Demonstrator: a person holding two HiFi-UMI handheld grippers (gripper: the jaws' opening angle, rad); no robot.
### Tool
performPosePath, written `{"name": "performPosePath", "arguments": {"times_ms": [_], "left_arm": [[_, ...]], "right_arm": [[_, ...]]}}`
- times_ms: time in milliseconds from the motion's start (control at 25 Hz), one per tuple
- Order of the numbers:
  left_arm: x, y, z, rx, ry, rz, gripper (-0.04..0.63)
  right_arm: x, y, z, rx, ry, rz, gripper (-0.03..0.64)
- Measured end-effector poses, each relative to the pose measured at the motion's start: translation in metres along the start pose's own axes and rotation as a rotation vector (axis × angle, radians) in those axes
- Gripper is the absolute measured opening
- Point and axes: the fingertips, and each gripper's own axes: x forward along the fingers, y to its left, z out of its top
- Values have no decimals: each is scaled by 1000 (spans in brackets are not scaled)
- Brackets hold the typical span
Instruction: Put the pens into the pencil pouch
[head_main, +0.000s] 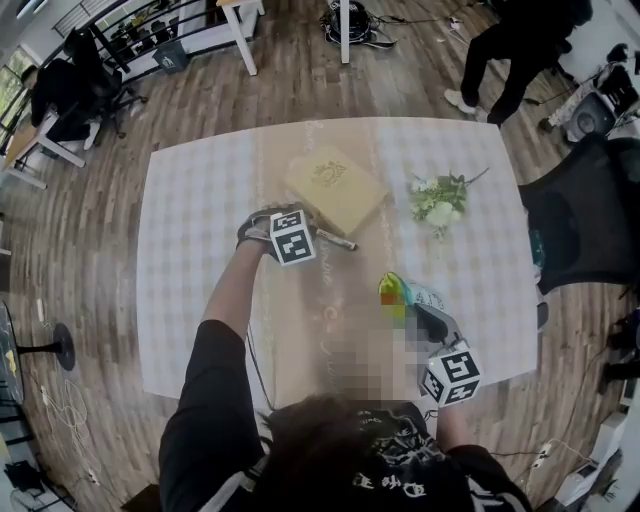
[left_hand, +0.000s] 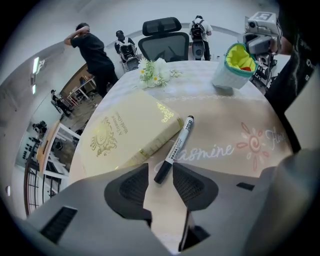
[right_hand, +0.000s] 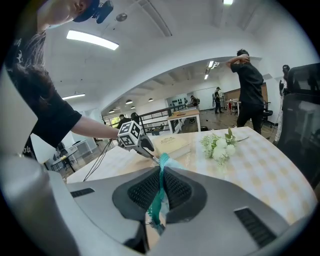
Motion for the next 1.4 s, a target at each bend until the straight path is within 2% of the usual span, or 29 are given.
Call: {"name": "performPosePath", "arguments": {"times_ms": [160,360,680,800,1120,1400], "left_arm": [[9,2,-2,72,43,-44,169],[20,-3,-7,110,77,-87,164],[23,-8,-10,55,54,-144,121],[24,-8,-9,64,62,-158,118],[24,-18,-8,143,102,-160,77],[3,-29,-11,100,92,-154,75]], "right_arm": [[3,-6,0,5,-3,-13,31],[6,-11,-1,7,0,-23,32],[10,-11,-2,-3,5,-16,32],[13,-9,-2,-5,6,-8,32],[14,-9,-5,-15,1,3,32],[7,-6,-6,-34,-11,2,32]]}}
